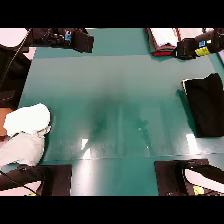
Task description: Fold the shirts.
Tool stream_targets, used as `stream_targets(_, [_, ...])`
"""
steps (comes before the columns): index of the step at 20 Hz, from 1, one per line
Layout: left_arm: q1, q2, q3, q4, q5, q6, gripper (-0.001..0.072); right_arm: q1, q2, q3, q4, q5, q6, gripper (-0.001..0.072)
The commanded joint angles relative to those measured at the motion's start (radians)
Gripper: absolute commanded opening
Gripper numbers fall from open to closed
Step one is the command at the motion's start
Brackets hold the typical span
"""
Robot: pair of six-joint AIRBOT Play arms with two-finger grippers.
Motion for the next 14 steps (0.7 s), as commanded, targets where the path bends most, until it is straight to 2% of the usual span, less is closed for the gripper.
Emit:
stream_targets(1, [0.000,0.000,0.000,0.000,0.001,0.000,0.0023,0.004,-0.001,0.002,0.001,0.000,-0.001,0.0017])
stream_targets(10, [0.000,0.000,0.000,0.000,0.004,0.000,0.0023,0.005,-0.001,0.002,0.002,0.013,0.000,0.0017])
stream_targets(13, [0.000,0.000,0.000,0.000,0.084,0.007,0.0023,0.005,-0.001,0.000,0.002,0.033,0.000,0.0017])
stream_targets(14, [0.013,0.008,0.001,0.019,0.056,0.006,0.0022,0.004,0.000,0.001,0.001,0.040,0.000,0.0017])
